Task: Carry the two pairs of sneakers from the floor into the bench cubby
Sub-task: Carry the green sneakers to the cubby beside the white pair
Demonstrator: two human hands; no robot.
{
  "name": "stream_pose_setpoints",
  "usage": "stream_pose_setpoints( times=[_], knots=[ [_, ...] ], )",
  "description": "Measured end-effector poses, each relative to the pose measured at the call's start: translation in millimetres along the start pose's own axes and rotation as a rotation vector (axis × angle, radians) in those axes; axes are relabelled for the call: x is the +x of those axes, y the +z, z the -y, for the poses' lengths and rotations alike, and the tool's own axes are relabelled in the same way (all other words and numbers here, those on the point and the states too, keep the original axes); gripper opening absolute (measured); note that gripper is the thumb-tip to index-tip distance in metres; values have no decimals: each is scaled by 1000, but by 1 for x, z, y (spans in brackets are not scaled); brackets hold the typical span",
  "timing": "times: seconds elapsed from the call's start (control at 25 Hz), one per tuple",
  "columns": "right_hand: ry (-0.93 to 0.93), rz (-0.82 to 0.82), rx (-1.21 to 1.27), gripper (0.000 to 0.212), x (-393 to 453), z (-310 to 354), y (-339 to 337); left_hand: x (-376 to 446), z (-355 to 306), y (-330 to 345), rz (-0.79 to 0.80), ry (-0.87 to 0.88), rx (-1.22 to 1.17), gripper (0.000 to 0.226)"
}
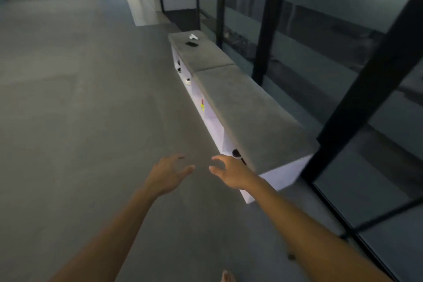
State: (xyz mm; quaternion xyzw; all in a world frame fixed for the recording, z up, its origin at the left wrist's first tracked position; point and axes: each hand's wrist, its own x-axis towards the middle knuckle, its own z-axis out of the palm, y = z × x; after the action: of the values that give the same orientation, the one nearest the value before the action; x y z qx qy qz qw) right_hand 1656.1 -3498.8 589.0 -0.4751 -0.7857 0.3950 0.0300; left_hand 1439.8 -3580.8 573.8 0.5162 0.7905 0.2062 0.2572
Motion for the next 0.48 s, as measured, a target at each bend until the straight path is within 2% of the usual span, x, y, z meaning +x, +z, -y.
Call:
stream_pose_setpoints(
  times=[0.24, 0.48],
  knots=[
    [-135, 53, 67, 66, 184, 94, -40, 143, 31, -76, -81, -69, -170, 62],
    [-256, 110, -21, 65, 385, 197, -57, 287, 113, -190, -194, -184, -95, 68]
  ],
)
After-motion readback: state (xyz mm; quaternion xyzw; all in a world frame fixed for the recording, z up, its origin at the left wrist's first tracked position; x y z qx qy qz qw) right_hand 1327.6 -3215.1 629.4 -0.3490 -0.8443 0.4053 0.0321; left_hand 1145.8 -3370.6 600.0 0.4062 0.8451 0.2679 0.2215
